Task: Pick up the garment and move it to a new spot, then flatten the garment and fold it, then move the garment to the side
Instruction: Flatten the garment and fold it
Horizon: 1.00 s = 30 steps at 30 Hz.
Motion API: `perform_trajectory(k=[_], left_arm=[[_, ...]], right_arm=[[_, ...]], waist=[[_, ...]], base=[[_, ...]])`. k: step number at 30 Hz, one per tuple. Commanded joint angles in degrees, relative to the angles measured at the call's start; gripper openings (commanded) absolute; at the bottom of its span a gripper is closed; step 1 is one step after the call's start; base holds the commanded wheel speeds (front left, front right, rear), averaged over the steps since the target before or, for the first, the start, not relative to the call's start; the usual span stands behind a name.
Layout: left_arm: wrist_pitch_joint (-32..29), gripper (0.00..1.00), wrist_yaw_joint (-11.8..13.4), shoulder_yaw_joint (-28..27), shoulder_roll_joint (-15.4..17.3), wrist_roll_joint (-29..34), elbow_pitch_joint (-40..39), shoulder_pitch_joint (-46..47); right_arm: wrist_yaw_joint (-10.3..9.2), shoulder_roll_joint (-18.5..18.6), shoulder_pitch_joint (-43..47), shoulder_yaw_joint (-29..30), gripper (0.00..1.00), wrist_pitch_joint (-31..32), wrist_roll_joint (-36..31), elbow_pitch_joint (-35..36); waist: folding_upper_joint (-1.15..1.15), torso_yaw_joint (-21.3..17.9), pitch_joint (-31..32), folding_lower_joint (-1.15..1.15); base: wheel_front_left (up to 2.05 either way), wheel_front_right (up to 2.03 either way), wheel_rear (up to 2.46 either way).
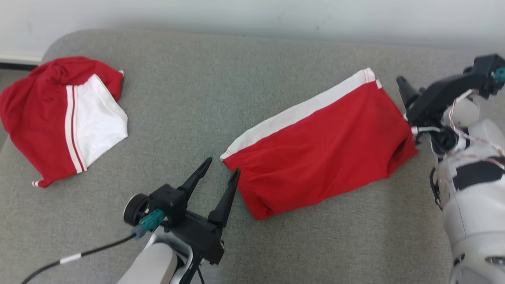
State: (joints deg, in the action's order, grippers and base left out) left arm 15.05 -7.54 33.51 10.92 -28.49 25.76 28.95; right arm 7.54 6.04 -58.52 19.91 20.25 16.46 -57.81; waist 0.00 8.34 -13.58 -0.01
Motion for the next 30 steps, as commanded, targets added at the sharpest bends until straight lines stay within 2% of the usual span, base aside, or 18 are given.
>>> perform_trajectory(k=[1,3,6,11,16,22,30], left_arm=[[0.19,1.00,0.23,-1.24,-0.24,0.84,-0.80,-1.99],[0.19,1.00,0.69,-3.16,-0.40,2.15,-2.29,-3.78],[0.19,1.00,2.81,-8.35,-0.74,5.46,-7.62,-7.94],[0.19,1.00,4.89,-15.29,-1.55,9.81,-14.48,-13.74],[0.19,1.00,4.88,-20.75,-2.73,13.01,-18.52,-18.08],[0.19,1.00,4.53,-25.76,-4.70,16.08,-21.15,-21.08],[0.19,1.00,3.01,-29.11,-6.76,17.54,-22.13,-22.71]], right_arm=[[-0.11,0.90,2.43,-1.62,1.00,-0.64,1.35,1.00],[-0.11,1.94,4.92,-4.63,1.00,-1.33,2.83,2.87],[-0.11,4.31,10.81,-11.66,1.00,-3.01,6.16,7.79],[-0.11,7.73,17.86,-19.29,1.00,-5.82,10.96,14.56],[-0.11,11.53,22.10,-24.99,1.00,-8.12,13.06,18.89],[-0.11,15.01,20.90,-28.56,1.00,-8.24,13.15,19.34],[-0.11,16.38,17.06,-29.30,1.00,-6.59,11.37,14.90]], waist=[[0.00,-0.17,2.22,0.01],[0.00,0.00,3.14,0.01],[0.00,0.29,4.54,0.01],[0.00,0.42,5.54,0.01],[0.00,0.53,5.33,0.01],[0.00,1.51,4.26,0.01],[0.00,4.10,2.71,0.01]], base=[[0.00,0.00,0.00],[0.00,0.00,0.00],[0.00,0.00,0.00],[0.00,0.00,0.00],[0.00,0.00,0.00],[0.00,0.00,0.00],[0.00,0.00,0.00]])
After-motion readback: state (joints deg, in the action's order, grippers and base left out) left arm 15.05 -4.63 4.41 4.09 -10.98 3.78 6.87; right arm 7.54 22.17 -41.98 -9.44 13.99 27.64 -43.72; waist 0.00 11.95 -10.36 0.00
